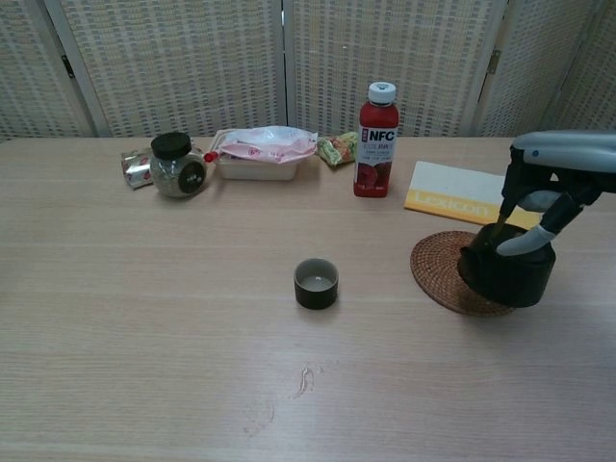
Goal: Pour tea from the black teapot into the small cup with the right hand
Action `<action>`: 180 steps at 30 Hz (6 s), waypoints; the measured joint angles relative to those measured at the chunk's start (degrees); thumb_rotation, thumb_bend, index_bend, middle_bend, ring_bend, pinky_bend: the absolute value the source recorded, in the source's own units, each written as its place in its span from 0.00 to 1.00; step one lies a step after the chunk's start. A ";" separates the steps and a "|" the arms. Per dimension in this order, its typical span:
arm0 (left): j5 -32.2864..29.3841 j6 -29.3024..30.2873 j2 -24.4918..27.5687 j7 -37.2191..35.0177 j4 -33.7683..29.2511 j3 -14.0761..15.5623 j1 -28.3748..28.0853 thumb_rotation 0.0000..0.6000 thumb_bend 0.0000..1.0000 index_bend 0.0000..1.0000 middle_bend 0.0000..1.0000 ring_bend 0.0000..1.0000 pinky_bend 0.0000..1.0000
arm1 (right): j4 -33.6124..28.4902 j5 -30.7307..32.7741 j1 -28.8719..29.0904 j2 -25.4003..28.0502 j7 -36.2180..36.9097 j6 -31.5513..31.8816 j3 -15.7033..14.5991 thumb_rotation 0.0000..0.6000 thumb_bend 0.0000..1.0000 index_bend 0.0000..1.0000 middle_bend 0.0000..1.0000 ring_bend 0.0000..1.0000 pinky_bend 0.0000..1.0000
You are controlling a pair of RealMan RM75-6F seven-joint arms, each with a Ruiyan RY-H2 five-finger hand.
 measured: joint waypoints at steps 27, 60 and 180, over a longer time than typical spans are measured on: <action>-0.08 -0.22 -0.14 -0.11 0.31 -0.02 -0.09 1.00 0.33 0.10 0.00 0.00 0.00 | 1.35 -2.97 -1.42 -1.58 0.16 2.90 -0.81 0.74 0.44 1.00 1.00 0.92 0.31; -0.26 -0.70 -0.60 -0.14 0.77 0.08 -0.27 1.00 0.33 0.10 0.00 0.00 0.00 | 1.56 -0.34 3.71 -0.41 -5.67 -3.22 0.82 0.74 0.50 1.00 1.00 0.92 0.47; 0.98 6.83 -2.91 -6.09 5.68 0.71 6.76 1.00 0.33 0.10 0.00 0.00 0.00 | 2.95 40.76 50.40 -18.36 -62.26 -0.95 -14.44 0.74 0.50 1.00 1.00 0.93 0.50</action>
